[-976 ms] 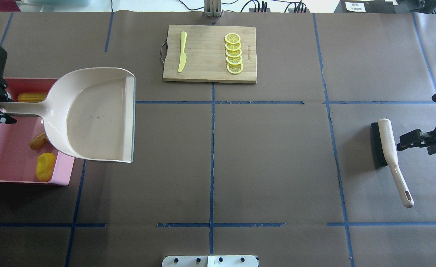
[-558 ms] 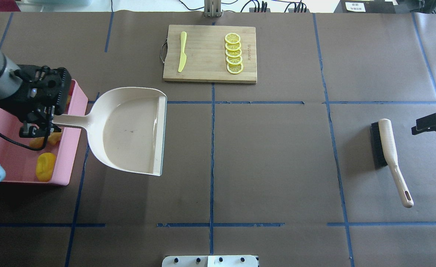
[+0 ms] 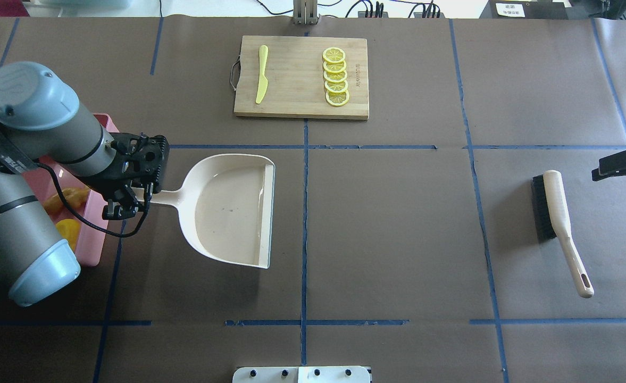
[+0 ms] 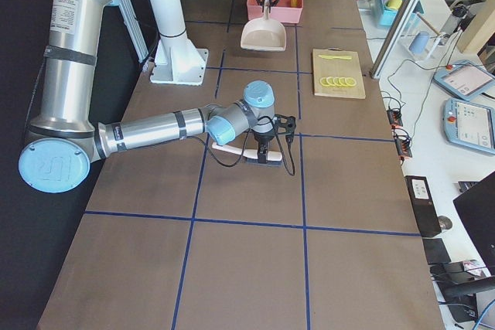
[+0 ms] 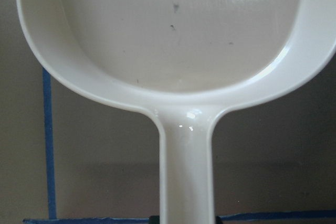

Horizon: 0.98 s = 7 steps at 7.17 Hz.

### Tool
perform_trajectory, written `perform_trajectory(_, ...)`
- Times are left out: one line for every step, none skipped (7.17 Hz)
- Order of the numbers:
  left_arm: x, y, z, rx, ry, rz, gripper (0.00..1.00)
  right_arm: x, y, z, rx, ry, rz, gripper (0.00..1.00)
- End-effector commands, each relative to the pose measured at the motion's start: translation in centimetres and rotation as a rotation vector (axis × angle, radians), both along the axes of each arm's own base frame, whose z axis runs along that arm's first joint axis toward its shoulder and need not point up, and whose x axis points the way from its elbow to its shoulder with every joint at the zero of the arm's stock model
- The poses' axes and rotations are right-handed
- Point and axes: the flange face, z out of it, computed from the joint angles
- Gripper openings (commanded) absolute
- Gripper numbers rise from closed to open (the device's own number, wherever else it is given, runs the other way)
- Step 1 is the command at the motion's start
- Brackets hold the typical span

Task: Sweep and dump trash into bin
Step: 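Lower the dustpan onto the table and open the left gripper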

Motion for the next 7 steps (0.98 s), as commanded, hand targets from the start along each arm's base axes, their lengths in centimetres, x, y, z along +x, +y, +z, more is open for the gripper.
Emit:
perform_trajectory(3.6, 0.4, 0.7, -0.038, -0.023, 0.022, 0.15, 0.0, -0.1, 0.0, -0.001, -0.001, 0.002, 1.00)
perform_trajectory(4.0, 0.4, 0.5, -0.034, -0.021, 0.026, 0.15, 0.0, -0.1, 0.0, -0.001, -0.001, 0.002, 1.00)
perform_trajectory(4.5, 0.0, 0.6, -0.038, -0.026, 0.028, 0.15, 0.0, 0.0, -0.1, 0.000, -0.001, 0.002, 1.00)
perform_trajectory(4.9, -0.3, 0.3, -0.037, -0.025, 0.028, 0.16, 0.0, -0.1, -0.1, 0.000, 0.000, 0.004, 1.00)
perform_trajectory(5.0, -0.4, 0.4, -0.038, -0.027, 0.029, 0.18, 0.0, -0.1, 0.0, 0.000, 0.001, 0.003, 1.00)
perform_trajectory(5.1, -0.5, 0.5, -0.037, -0.030, 0.033, 0.31, 0.0, -0.1, -0.1, 0.000, 0.000, 0.004, 1.00)
perform_trajectory(5.4, -0.7, -0.4, -0.027, -0.018, 0.033, 0.57, 0.0, 0.0, 0.0, -0.001, 0.000, 0.004, 1.00)
